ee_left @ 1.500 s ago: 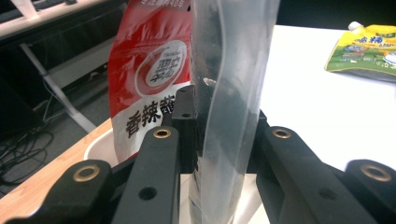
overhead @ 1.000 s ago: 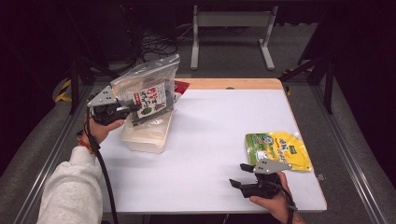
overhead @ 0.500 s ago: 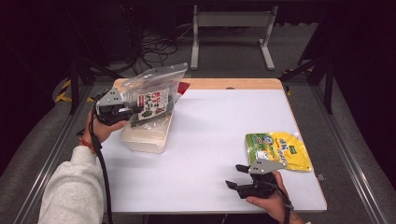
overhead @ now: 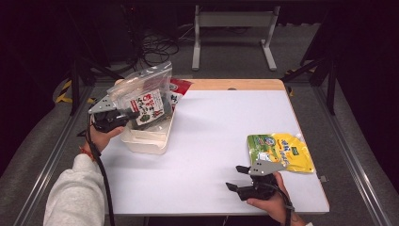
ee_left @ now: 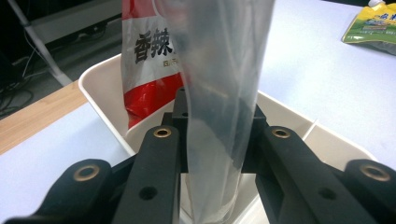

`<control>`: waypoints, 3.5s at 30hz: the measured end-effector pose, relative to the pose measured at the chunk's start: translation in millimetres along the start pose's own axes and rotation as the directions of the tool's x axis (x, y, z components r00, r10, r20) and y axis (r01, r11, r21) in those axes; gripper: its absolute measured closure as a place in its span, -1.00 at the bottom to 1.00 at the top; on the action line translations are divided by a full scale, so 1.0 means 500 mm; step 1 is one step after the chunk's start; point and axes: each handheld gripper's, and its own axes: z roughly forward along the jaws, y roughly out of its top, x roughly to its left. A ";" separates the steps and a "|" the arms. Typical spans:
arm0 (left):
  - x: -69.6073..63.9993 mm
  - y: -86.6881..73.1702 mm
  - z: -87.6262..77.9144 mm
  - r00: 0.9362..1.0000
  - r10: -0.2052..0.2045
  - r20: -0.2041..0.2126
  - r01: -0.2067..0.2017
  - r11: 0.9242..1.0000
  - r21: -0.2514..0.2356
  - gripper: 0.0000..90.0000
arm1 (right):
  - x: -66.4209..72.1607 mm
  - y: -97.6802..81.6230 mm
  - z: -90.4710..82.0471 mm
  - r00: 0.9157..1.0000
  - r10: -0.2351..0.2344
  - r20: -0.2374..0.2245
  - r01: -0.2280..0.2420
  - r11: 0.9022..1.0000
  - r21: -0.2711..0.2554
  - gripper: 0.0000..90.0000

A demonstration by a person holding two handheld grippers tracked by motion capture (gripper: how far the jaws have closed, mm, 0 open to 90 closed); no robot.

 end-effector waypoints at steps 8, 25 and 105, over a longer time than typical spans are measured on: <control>-0.014 -0.008 -0.002 0.998 -0.022 -0.058 0.021 1.000 -0.018 0.53 | -0.007 0.001 -0.006 1.000 -0.006 0.030 0.006 1.000 0.000 -0.37; -0.066 -0.040 -0.060 0.987 -0.076 -0.143 0.065 0.994 -0.082 -0.06 | -0.053 0.003 -0.079 0.989 0.034 0.142 -0.023 0.997 -0.077 -0.32; -0.378 -0.106 0.042 0.957 0.131 0.260 -0.180 0.968 0.175 -0.57 | -0.222 -0.149 -0.223 0.831 0.305 0.465 -0.295 0.951 -0.096 -0.52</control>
